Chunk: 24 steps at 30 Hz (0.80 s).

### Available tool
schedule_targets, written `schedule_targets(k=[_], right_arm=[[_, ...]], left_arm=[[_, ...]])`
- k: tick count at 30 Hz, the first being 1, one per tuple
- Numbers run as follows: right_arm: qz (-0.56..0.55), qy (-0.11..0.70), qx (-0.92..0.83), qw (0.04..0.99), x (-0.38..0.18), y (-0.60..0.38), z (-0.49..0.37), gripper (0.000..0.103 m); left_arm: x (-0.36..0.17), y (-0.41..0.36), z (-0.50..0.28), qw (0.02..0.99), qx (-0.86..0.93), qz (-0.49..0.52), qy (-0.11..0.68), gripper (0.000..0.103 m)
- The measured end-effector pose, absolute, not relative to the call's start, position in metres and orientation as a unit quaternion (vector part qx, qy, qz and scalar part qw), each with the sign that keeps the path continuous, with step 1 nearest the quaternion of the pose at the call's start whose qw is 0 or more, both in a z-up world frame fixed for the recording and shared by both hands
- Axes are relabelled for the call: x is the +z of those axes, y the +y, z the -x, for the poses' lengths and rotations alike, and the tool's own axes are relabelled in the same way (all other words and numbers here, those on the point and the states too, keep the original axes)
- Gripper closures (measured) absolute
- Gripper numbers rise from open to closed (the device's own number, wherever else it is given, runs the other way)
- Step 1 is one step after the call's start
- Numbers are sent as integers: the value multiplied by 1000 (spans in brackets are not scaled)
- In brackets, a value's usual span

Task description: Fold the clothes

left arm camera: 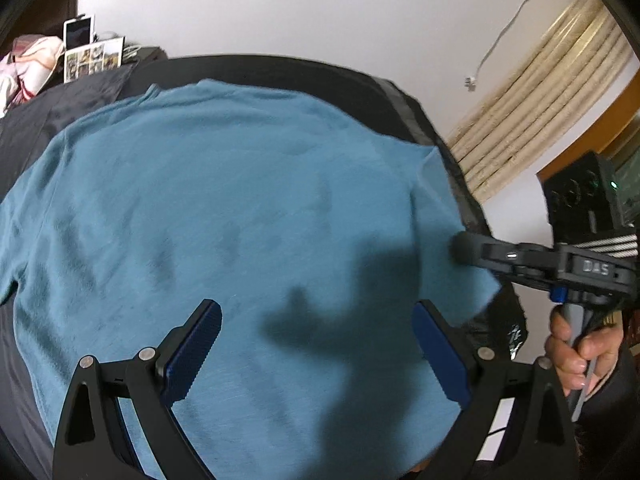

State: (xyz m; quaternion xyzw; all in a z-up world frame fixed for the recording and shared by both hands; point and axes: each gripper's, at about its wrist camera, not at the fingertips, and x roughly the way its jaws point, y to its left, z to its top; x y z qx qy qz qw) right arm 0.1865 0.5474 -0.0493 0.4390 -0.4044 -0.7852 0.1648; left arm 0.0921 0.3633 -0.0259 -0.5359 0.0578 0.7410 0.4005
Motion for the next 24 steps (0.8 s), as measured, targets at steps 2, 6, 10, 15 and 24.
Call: schedule_targets(k=[2,6,10,15,24], right_arm=[[-460,-400,-777,153,-68,541,-175,94],[-490,-401,-764,125,-96,538,-162,81],[-482,-410,-767,104,-95,548,-174,19],[-460,-421,-777,84,-84,563,-195,19],[-438,-412,-799,16,-70,583,-237,19]], left_arm=[[-38,362,-89,402,736,541,66,6],[-65,371,-85,410,721,551,90,6],[-82,385,-84,424,707,555,112,6],[-92,401,-79,432,698,557,127,6],[-104,445,-77,463,684,541,161,8]])
